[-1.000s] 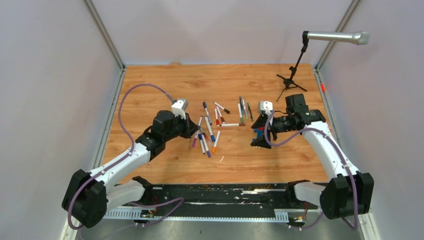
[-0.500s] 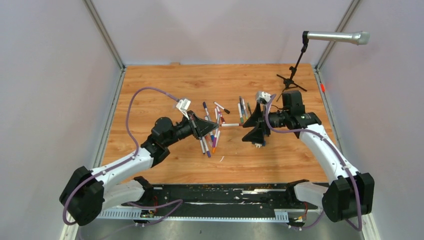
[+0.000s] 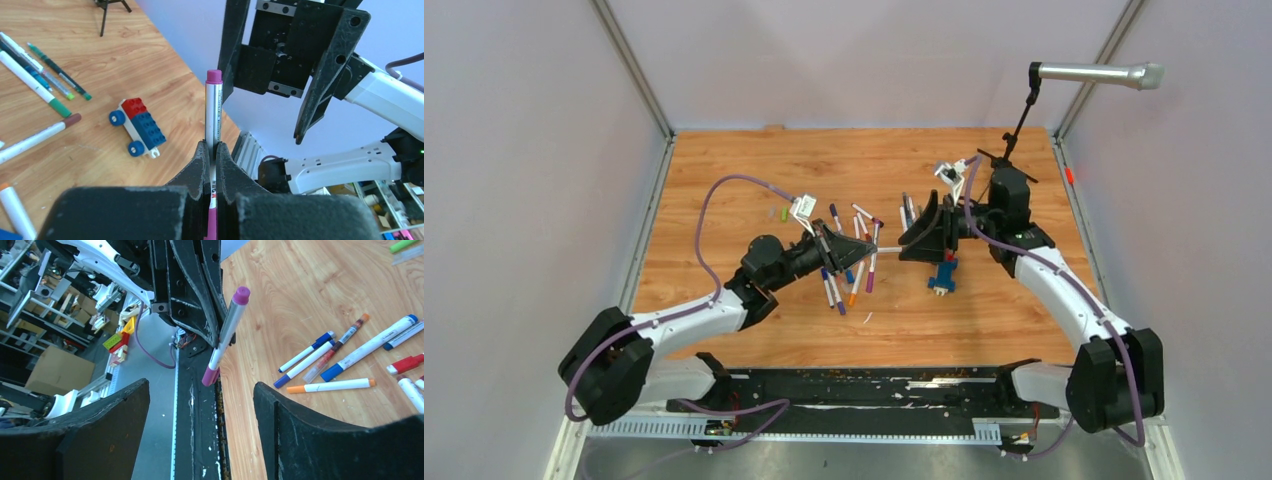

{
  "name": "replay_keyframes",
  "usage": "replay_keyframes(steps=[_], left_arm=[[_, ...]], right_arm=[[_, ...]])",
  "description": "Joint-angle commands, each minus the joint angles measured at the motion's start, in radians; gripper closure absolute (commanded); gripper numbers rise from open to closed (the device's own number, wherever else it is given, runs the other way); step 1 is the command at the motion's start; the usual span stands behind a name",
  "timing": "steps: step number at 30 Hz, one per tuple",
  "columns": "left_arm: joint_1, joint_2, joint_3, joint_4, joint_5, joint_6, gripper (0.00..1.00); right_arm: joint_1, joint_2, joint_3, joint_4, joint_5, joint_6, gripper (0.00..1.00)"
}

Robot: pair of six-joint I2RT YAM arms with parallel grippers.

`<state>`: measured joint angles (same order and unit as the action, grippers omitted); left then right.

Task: Open the pen caps
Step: Pick up the pen from the center of the board.

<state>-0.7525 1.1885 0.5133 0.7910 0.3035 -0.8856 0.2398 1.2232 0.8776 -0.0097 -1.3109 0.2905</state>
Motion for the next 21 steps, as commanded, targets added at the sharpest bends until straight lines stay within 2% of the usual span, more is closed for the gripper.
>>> replay_keyframes(steps=[1,7,21], left_arm=[[-0.029,0.037,0.068,0.084,-0.013,-0.010,1.00],[-0.068,0.089,0.080,0.118,-0.026,-0.015,1.00],[-0.125,0.150,0.097,0.151,-0.041,-0.015,1.00]], right_arm=[[0.023,0.040,0.018,0.107,-0.005,0.117,0.25],[0.035,0.090,0.058,0.069,0.008,0.089,0.28],[0.037,0.097,0.058,0.098,0.001,0.117,0.32]])
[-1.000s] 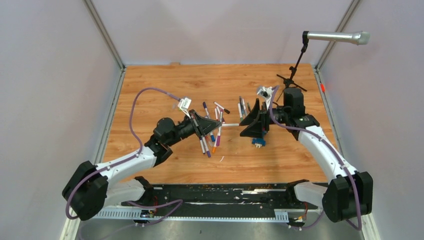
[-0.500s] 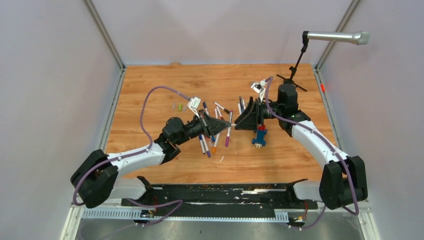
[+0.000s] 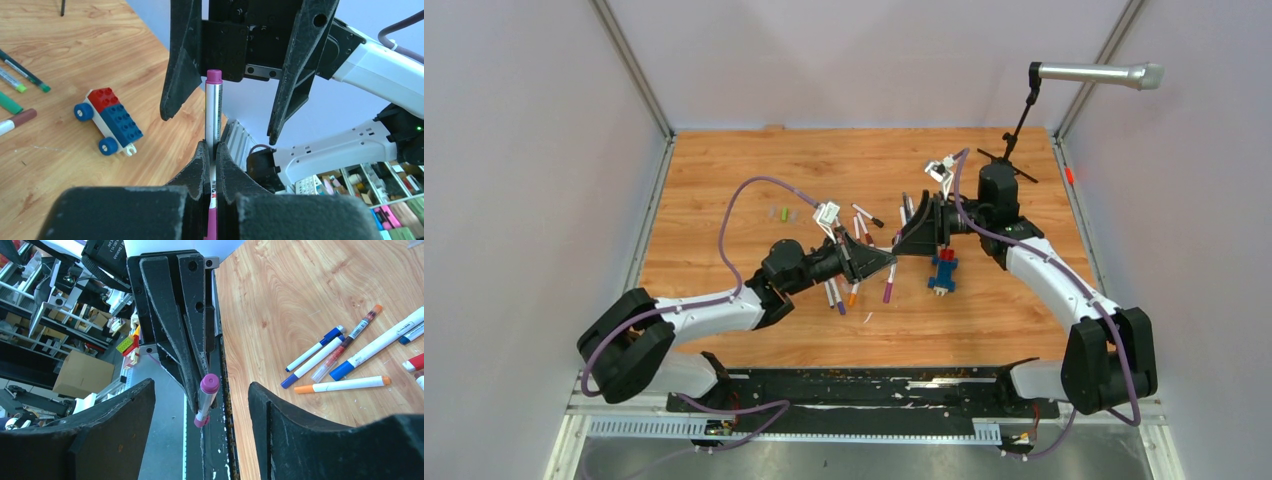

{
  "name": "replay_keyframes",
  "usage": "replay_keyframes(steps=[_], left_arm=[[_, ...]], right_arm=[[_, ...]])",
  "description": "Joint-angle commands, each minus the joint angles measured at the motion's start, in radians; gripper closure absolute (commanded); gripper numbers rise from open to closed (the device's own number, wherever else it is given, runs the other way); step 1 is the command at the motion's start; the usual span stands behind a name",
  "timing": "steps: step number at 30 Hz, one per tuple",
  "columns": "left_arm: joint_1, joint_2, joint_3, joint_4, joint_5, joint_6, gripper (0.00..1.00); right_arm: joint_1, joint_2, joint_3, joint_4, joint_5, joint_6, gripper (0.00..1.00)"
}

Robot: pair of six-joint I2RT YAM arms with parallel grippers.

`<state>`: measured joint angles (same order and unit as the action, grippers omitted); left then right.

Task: Open the pen caps
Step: Pick up the pen from the center of the board.

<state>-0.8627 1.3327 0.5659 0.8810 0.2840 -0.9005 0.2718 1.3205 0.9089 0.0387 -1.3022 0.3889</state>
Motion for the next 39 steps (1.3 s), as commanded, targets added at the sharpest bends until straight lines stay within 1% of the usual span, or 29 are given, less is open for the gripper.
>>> replay_keyframes(steps=[1,5,8,17,20,21,22,24,26,27,31,35,37,39], left_arm=[[-0.018,0.006,0.043,0.060,-0.022,0.001,1.00],[-0.030,0.012,0.043,0.058,-0.031,0.004,1.00],[-0.036,0.014,0.048,0.058,-0.035,0.006,1.00],[-0.043,0.025,0.052,0.057,-0.056,0.009,1.00],[-0.044,0.026,0.054,0.054,-0.060,0.011,1.00],[-0.045,0.028,0.055,0.053,-0.061,0.011,1.00],[-0.045,0.028,0.055,0.053,-0.062,0.011,1.00],[-0.044,0.027,0.052,0.055,-0.060,0.012,1.00],[-0.045,0.026,0.052,0.052,-0.051,0.016,0.99],[-0.045,0.020,0.052,0.035,-0.043,0.022,0.93],[-0.045,-0.040,0.066,-0.117,0.000,0.098,0.58],[-0.045,-0.145,0.017,-0.196,0.035,0.194,0.28],[-0.045,-0.193,-0.024,-0.200,0.028,0.206,0.18],[-0.045,-0.224,-0.054,-0.203,0.021,0.207,0.15]], right_arm=[[0.003,-0.002,0.027,0.050,-0.008,0.019,0.32],[0.001,-0.012,0.014,0.063,-0.003,0.025,0.34],[0.001,-0.018,-0.012,0.109,0.000,0.054,0.36],[0.001,-0.020,-0.053,0.170,0.008,0.096,0.52],[0.001,-0.017,-0.056,0.197,0.002,0.121,0.63],[0.001,-0.015,-0.058,0.214,-0.003,0.134,0.69],[0.001,-0.014,-0.062,0.231,-0.006,0.150,0.78],[0.001,-0.012,-0.067,0.249,-0.006,0.166,0.98],[0.001,-0.015,-0.064,0.252,-0.008,0.168,1.00],[-0.001,-0.017,-0.062,0.253,-0.008,0.169,1.00],[-0.025,-0.038,-0.067,0.277,-0.004,0.194,1.00],[-0.037,-0.060,-0.079,0.286,-0.002,0.197,1.00],[-0.037,-0.069,-0.085,0.286,-0.002,0.194,1.00],[-0.037,-0.072,-0.089,0.280,-0.001,0.184,1.00]])
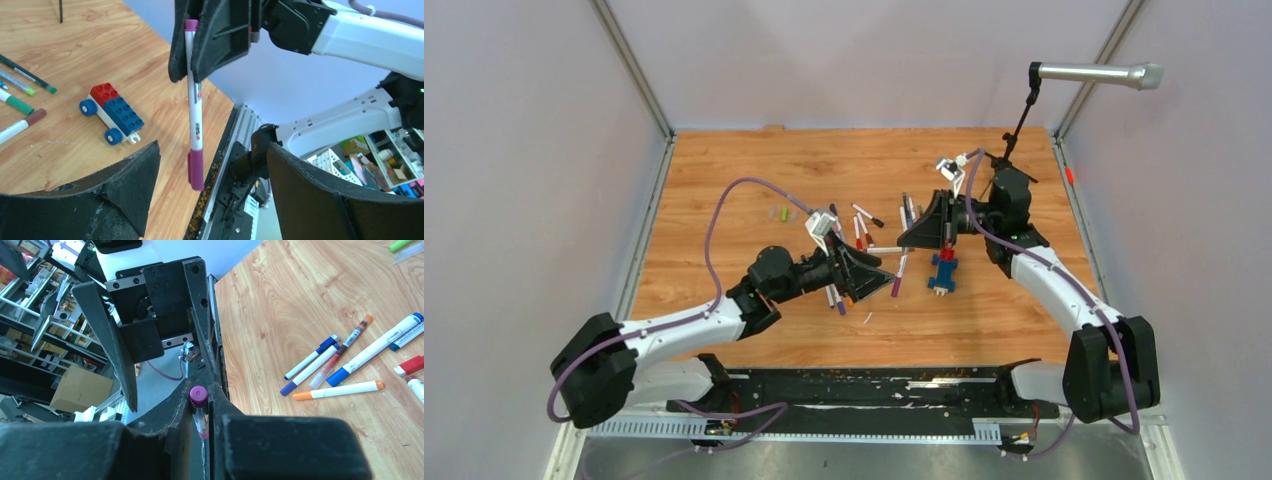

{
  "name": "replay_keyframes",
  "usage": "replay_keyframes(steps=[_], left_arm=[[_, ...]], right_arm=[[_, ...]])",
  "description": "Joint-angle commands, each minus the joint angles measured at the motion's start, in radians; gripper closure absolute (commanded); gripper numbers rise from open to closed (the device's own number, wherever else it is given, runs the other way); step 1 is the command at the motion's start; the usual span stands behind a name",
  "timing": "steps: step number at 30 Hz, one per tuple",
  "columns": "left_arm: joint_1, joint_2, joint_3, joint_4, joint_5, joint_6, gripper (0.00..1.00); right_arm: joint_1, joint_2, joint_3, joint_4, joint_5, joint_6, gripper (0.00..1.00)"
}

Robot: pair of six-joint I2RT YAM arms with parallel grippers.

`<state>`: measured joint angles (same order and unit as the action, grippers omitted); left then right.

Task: Open the pen caps
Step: Pick up the pen from the center of the board.

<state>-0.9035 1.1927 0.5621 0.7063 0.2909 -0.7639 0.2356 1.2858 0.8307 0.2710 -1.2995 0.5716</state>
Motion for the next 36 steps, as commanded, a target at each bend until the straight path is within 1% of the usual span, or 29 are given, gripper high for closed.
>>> replay_keyframes(steps=[1,6,10,12,14,24,28,29,31,32,33,35,36], left_arm=[[-0.004,-0.090,-0.055,-0.039,0.018,0.071,0.15],[-0.005,-0.047,-0.052,-0.022,0.059,0.037,0.15],[-0.031,-0.024,-0.018,-0.092,0.004,0.060,0.20],[-0.054,-0.016,0.009,-0.141,-0.034,0.088,0.20],[-0.073,-0.006,0.024,-0.161,-0.061,0.105,0.23],[-0.087,0.099,0.065,-0.107,-0.047,0.065,0.50],[-0.088,0.128,0.082,-0.093,-0.037,0.056,0.63],[-0.087,0.132,0.082,-0.086,-0.036,0.054,0.67],[-0.087,0.139,0.083,-0.079,-0.031,0.053,0.81],[-0.088,0.143,0.082,-0.075,-0.026,0.053,0.89],[-0.087,0.146,0.082,-0.075,-0.023,0.053,1.00],[-0.087,0.152,0.083,-0.079,-0.023,0.055,1.00],[-0.087,0.153,0.081,-0.078,-0.023,0.056,1.00]], right_arm=[[-0.001,-0.038,-0.015,0.045,-0.002,-0.003,1.00],[-0.001,-0.040,-0.022,0.044,0.001,-0.006,1.00],[-0.001,-0.046,-0.023,0.017,0.011,-0.026,1.00],[-0.001,-0.046,-0.027,0.014,0.016,-0.029,1.00],[-0.002,-0.044,-0.027,0.014,0.017,-0.027,1.00],[-0.001,-0.033,-0.040,0.015,0.029,-0.028,1.00],[-0.001,-0.028,-0.043,0.016,0.032,-0.029,1.00],[-0.001,-0.029,-0.044,0.016,0.032,-0.030,1.00],[-0.001,-0.028,-0.047,0.016,0.034,-0.030,1.00],[-0.001,-0.028,-0.049,0.016,0.035,-0.030,1.00],[-0.001,-0.028,-0.051,0.015,0.038,-0.030,1.00],[-0.001,-0.028,-0.055,0.008,0.046,-0.036,1.00],[-0.001,-0.030,-0.059,0.005,0.052,-0.038,0.98]])
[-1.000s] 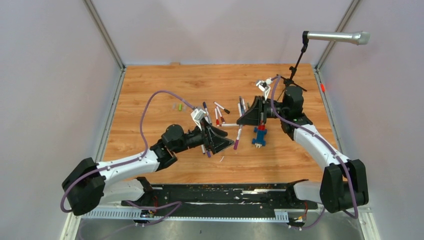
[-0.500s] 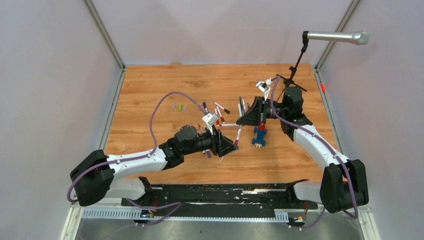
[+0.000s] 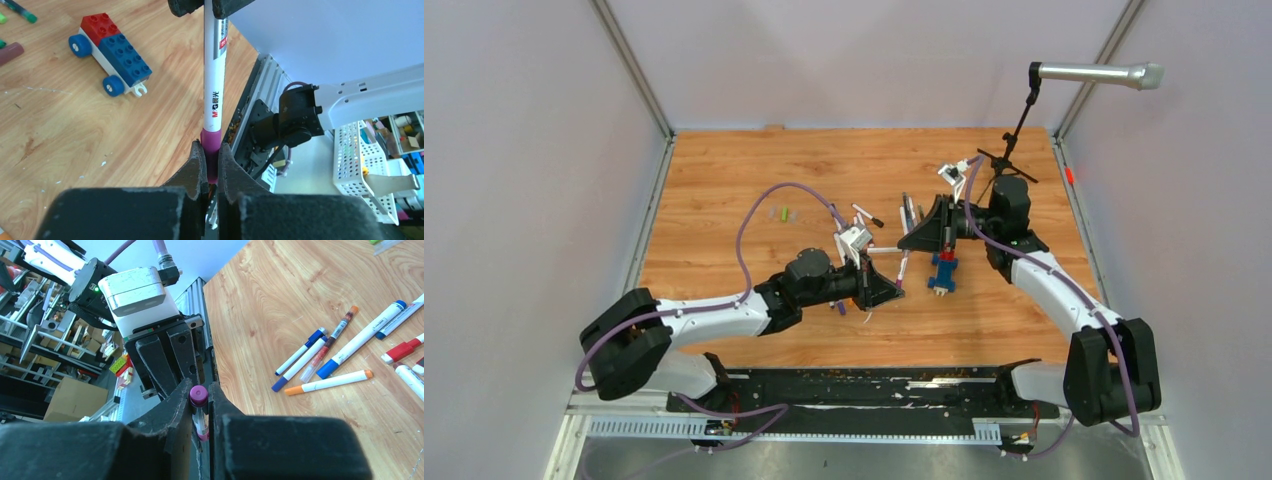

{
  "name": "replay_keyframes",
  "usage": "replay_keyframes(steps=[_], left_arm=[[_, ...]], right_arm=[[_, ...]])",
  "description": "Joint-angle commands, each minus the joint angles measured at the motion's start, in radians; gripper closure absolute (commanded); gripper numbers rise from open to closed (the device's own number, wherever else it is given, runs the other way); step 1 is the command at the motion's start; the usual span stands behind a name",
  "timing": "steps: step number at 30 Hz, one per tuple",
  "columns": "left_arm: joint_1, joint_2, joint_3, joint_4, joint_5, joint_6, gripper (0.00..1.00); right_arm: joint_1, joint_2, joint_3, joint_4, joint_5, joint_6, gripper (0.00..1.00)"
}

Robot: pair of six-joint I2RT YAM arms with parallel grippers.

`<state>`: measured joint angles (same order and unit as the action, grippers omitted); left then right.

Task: Open the pen caps
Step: Pick up the pen from the center of the board, then open the pen cap from the pen.

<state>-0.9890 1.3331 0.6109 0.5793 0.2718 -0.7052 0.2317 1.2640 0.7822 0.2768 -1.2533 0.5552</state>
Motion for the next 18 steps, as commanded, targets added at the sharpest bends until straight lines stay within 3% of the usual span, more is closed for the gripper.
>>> replay_keyframes(steps=[1,3,5,10,13,15,18], left_arm=[[-0.002,0.013,0.031,0.048,-0.005,-0.001,1.00],[-0.002,0.011,0.031,0.038,-0.011,0.004,1.00],[-0.002,0.008,0.030,0.034,-0.022,0.007,1.00],[-0.001,0.002,0.034,0.044,-0.048,0.009,1.00],[-0.002,0.001,0.035,0.057,-0.067,0.005,1.00],[-0.002,0.003,0.034,0.064,-0.069,0.000,1.00],[-0.002,0.008,0.026,0.077,-0.017,0.016,1.00]], right_arm=[[0.003,-0.011,-0.013,-0.008,0.011,-0.027,0.91],[0.004,-0.014,-0.017,-0.013,0.012,-0.032,0.76],[0.007,-0.017,-0.025,-0.013,0.013,-0.035,0.69],[0.038,-0.012,-0.037,-0.018,0.012,-0.050,0.65],[0.052,-0.003,-0.034,-0.023,0.012,-0.057,0.74],[0.054,0.002,-0.029,-0.025,0.012,-0.051,0.96],[0.048,0.009,0.002,-0.023,0.009,-0.035,1.00]])
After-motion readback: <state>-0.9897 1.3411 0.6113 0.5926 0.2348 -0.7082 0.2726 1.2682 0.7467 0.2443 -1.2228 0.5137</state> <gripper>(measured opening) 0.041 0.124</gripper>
